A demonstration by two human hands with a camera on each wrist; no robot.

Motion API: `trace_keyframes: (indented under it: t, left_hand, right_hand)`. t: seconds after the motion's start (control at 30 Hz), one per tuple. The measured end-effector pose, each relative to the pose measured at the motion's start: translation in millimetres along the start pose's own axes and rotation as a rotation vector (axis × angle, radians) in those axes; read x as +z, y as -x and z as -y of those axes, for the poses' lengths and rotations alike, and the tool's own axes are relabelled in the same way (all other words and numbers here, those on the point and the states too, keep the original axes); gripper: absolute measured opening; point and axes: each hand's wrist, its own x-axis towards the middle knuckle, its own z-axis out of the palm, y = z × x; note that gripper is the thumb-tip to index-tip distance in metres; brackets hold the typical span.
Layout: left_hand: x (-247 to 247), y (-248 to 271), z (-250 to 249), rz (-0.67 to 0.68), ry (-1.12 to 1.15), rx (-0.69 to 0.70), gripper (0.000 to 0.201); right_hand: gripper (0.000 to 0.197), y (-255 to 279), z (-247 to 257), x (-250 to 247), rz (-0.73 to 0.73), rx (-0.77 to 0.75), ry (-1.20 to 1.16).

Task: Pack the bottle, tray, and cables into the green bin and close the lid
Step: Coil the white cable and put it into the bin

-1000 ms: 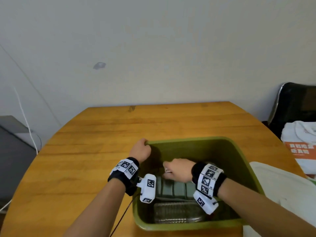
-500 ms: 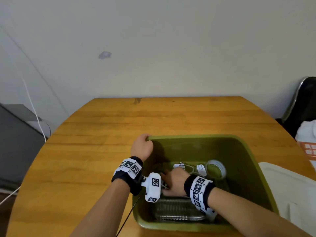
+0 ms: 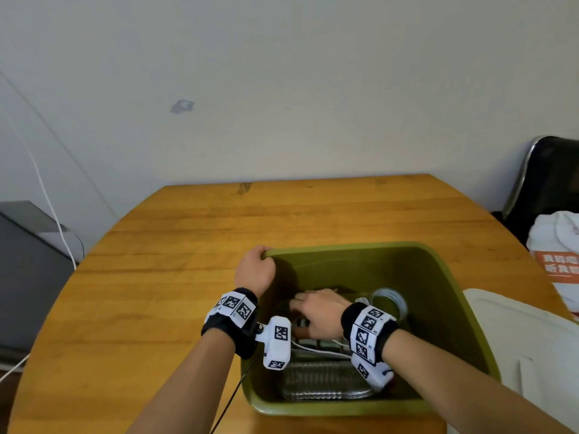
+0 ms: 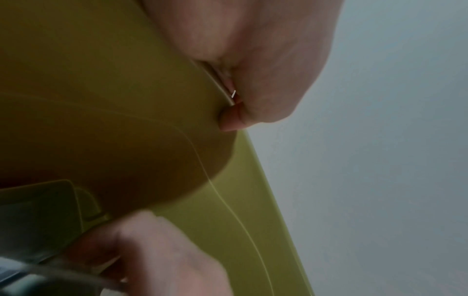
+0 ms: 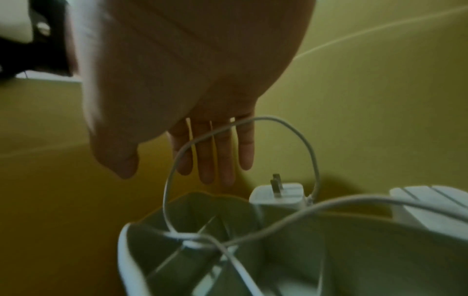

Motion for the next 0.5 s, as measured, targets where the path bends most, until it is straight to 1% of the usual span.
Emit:
trace_keyframes:
  t: [0.1, 0.17, 0.33, 0.4, 0.5]
  left_hand:
    - [0.0, 1.2, -0.6, -0.012, 0.004, 0.015, 0.040]
    - [-0.3, 1.8, 0.6, -0.025, 0.022, 0.021, 0.037]
    - [-1.5, 4.4, 3.7, -0.045, 0.092, 0.034, 0.031]
    - [-2.3, 6.6, 3.7, -0.046, 0.105, 0.029, 0.032]
    - [-2.4, 7.9, 3.5, -0.060, 0.078, 0.041, 0.031]
  right_hand:
    - [0.039, 0.5, -4.8, -13.1, -0.123, 0.027, -0.116]
    - [0.035, 3.4, -7.9, -22.7, -0.241, 0.095, -0.243]
    - [0.019, 21.5, -20.9, -49.3, -0.555, 0.282, -0.737]
    - [0.016, 33.4, -30.3, -59.0, -0.660, 0.354, -0.903]
    - [0.017, 52.1, -42.7, -67.4, -0.878, 0.459, -1.147]
